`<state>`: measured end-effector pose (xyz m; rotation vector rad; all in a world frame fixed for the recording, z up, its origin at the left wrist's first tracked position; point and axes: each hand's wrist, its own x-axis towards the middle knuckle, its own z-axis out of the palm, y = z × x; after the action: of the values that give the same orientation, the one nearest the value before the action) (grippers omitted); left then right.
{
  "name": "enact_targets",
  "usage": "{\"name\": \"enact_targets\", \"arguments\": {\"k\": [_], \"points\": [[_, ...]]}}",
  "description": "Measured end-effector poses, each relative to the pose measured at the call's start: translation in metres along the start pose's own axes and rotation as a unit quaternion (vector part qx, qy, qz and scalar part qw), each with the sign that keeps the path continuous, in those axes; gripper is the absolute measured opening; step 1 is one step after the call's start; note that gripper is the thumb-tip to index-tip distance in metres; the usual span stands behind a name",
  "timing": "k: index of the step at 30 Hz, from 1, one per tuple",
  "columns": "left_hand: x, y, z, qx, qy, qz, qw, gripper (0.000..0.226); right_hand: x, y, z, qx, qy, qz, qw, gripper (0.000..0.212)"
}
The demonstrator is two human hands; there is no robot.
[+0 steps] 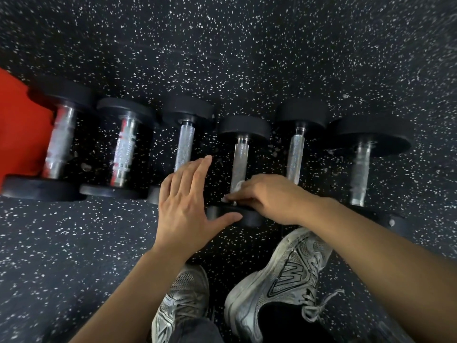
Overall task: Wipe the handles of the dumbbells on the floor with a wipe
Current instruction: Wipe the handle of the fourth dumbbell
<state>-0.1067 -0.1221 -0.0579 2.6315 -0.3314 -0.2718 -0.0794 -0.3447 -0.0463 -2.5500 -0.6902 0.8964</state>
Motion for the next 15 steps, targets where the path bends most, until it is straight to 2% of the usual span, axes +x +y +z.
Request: {"name": "enact_targets", "arguments": {"k": [1, 3, 5, 6, 9, 11, 15], "points": [[0.0, 0.0, 0.0, 0.001, 0.001, -0.001, 1.0, 0.12, 0.002, 0.0, -0.003, 0.036, 0.016, 0.019, 0.999, 0.037], [0.0, -0.001, 0.0, 0.003, -0.003, 0.0, 1.0, 0.121, 0.008, 0.006, -0.008, 0.09, 0.12, 0.066, 0.987, 0.038], [0.0, 0.0, 0.0, 0.003, -0.008, -0.001, 1.0, 0.121, 0.015, 0.012, -0.01, 0.09, 0.226, 0.096, 0.965, 0.04], [0.0, 0.0, 0.0, 0.003, -0.008, -0.001, 1.0, 0.121, 0.019, 0.013, -0.009, 0.085, 0.25, 0.107, 0.959, 0.039], [0.0, 0.0, -0.001, 0.001, -0.005, 0.001, 1.0, 0.121, 0.023, 0.008, 0.0, 0.092, 0.225, 0.121, 0.962, 0.037], [0.0, 0.0, -0.001, -0.001, -0.005, 0.0, 1.0, 0.121, 0.014, 0.005, 0.003, 0.067, 0.18, 0.097, 0.977, 0.038], [0.0, 0.0, 0.0, -0.007, 0.0, -0.002, 1.0, 0.121, -0.003, -0.003, 0.002, -0.003, 0.005, 0.032, 0.999, 0.036]]}}
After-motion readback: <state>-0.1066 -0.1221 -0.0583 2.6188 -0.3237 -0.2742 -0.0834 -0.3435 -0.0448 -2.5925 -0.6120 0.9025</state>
